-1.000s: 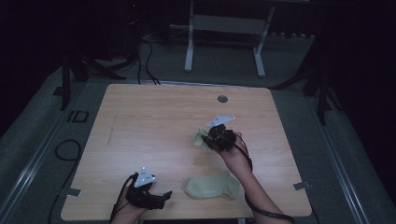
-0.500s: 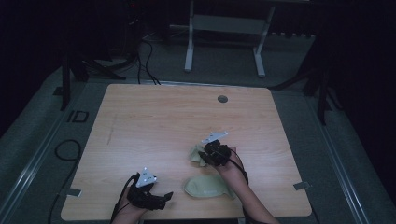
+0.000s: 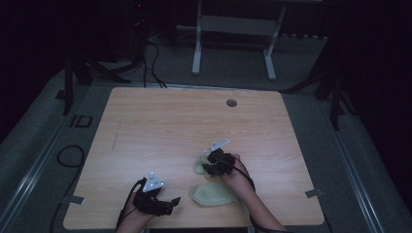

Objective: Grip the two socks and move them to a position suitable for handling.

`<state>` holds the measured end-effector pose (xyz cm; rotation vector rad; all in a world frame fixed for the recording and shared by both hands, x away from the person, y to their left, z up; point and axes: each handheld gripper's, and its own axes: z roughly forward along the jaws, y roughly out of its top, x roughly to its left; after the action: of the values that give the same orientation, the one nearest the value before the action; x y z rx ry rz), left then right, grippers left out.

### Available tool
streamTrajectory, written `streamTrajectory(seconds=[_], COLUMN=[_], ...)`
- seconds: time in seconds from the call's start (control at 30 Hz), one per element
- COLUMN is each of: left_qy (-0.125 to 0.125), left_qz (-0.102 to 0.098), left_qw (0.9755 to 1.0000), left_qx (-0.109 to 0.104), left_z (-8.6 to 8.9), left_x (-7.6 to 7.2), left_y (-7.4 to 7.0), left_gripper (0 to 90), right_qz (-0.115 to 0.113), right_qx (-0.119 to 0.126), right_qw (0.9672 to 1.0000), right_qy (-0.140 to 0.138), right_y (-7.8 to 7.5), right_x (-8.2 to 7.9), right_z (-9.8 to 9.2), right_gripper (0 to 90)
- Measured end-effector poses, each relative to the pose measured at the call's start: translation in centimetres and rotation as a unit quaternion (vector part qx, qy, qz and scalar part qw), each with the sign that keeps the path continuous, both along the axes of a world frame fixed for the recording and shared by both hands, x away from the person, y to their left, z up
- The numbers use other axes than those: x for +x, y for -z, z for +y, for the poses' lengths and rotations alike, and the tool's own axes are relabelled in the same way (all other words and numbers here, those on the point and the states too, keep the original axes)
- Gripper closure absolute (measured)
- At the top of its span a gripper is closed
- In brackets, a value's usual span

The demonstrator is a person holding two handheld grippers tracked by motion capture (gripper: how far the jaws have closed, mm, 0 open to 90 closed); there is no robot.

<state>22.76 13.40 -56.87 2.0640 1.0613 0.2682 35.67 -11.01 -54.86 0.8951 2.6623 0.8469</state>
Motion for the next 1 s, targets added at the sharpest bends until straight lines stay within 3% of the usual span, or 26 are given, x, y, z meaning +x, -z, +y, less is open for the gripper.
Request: streamTrajectory(seconds=[0.1, 0.17, 0.3, 0.37, 0.43, 0.57, 0.67, 0.77, 0.83, 0.93, 1.0], left_qy=[0.003, 0.003, 0.0, -0.005, -0.01, -0.003, 0.006, 0.026, 0.032, 0.036, 0.035], left_qz=[-0.009, -0.01, -0.015, -0.015, -0.019, -0.027, -0.023, -0.016, -0.023, -0.027, -0.016], left_qw=[0.9999, 0.9999, 0.9998, 0.9997, 0.9995, 0.9994, 0.9997, 0.9993, 0.9982, 0.997, 0.9971], left_qx=[0.007, 0.002, -0.012, -0.02, -0.025, -0.023, -0.001, 0.023, 0.045, 0.063, 0.065], left_z=[-0.5, -0.6, -0.6, -0.7, -1.0, -2.0, -3.2, -4.5, -5.2, -6.1, -6.6], left_x=[0.2, 0.5, 2.2, 3.4, 4.6, 7.1, 8.7, 9.9, 10.4, 10.9, 11.2], left_y=[-0.4, -0.8, -2.0, -2.6, -3.1, -3.4, -3.1, -2.2, -1.6, -1.1, -0.8], left_gripper=[16.7, 21.3, 32.6, 33.0, 33.4, 33.4, 34.8, 42.0, 47.7, 54.8, 60.4], right_qz=[0.005, 0.003, -0.02, -0.022, -0.025, -0.015, -0.004, 0.007, 0.013, 0.021, 0.026], right_qx=[-0.001, 0.012, 0.041, 0.061, 0.066, 0.049, 0.037, 0.033, 0.03, 0.025, 0.024], right_qw=[0.9999, 0.9998, 0.9989, 0.9978, 0.9975, 0.9987, 0.9992, 0.9992, 0.9993, 0.9993, 0.9992], right_qy=[-0.012, -0.012, -0.013, -0.011, -0.003, 0.01, 0.018, 0.021, 0.021, 0.019, 0.018], right_y=[-0.4, -1.4, -4.3, -5.5, -5.9, -4.8, -3.6, -2.6, -2.1, -1.4, -1.0], right_x=[-0.2, -0.3, -0.4, -0.3, -0.2, 0.2, 0.6, 0.8, 0.8, 0.7, 0.8], right_z=[0.1, -0.3, -1.3, -1.8, -2.0, -2.0, -1.8, -1.6, -1.5, -1.4, -1.5], right_gripper=[53.7, 52.4, 54.6, 58.5, 61.3, 67.5, 70.0, 70.0, 69.9, 69.9, 70.4])
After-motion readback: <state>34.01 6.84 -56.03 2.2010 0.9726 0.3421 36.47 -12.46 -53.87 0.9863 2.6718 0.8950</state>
